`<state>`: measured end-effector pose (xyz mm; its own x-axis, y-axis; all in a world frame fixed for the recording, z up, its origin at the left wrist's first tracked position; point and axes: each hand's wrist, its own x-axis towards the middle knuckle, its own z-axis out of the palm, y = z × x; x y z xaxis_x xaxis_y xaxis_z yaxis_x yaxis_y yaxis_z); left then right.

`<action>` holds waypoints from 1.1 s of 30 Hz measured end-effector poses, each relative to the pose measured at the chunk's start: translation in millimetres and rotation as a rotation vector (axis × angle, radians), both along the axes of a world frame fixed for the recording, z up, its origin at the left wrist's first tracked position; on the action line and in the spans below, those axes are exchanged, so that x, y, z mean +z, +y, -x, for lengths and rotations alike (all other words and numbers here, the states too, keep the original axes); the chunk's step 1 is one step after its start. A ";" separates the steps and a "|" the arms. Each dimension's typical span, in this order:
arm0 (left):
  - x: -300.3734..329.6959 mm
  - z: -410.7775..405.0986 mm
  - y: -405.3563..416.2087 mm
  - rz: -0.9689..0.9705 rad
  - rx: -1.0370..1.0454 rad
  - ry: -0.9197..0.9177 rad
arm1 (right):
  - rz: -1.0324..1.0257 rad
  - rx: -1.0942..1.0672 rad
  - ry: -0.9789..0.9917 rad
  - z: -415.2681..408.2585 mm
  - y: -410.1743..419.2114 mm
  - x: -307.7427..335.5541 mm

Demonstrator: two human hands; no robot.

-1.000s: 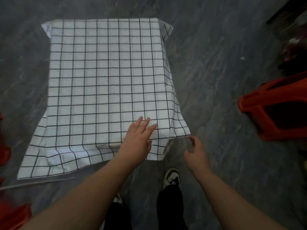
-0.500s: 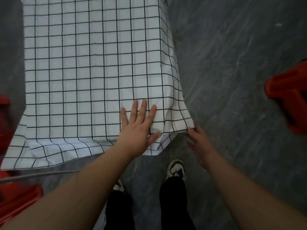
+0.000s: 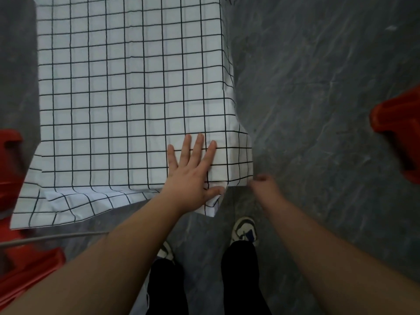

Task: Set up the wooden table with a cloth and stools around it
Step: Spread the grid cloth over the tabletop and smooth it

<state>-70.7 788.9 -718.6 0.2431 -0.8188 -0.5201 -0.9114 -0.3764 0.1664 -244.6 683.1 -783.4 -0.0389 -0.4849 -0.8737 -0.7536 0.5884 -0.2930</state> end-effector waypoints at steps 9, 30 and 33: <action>4.1 -1.1 -0.5 0.045 0.056 0.036 | 0.179 -0.603 -0.415 -1.3 -3.8 28.3; 4.8 -2.1 -2.9 0.046 0.082 0.069 | 0.257 -0.078 -0.312 29.7 -16.9 34.2; 3.4 -1.5 -2.4 0.046 0.085 0.070 | 0.368 -0.014 -0.216 23.0 -9.3 23.2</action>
